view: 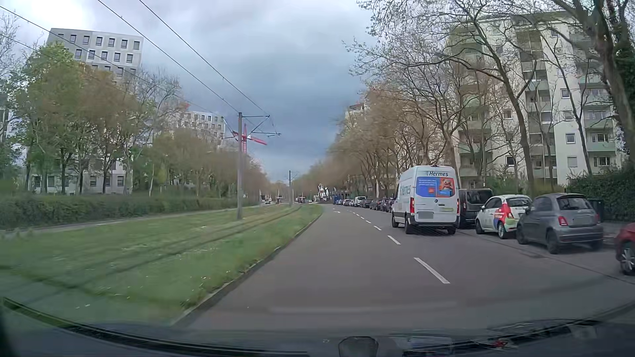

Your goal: Follow the waypoints while adhering to traffic rules and regulations

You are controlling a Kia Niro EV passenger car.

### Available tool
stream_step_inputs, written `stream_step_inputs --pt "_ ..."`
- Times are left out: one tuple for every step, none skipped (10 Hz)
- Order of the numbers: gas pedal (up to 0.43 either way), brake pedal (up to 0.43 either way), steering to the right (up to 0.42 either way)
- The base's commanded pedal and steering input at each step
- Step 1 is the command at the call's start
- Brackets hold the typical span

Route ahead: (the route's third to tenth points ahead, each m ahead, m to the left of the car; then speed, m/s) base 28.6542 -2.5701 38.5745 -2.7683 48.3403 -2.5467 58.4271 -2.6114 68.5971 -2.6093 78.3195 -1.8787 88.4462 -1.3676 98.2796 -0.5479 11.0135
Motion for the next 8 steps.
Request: stream_step_inputs --pt "0.130 0.000 0.017" --pt "0.130 0.000 0.016" --pt "0.130 0.000 0.016" --pt "0.130 0.000 0.015" --pt "0.130 0.000 0.014" --pt "0.130 0.000 0.013" --pt "0.130 0.000 0.011" --pt "0.130 0.000 0.009"
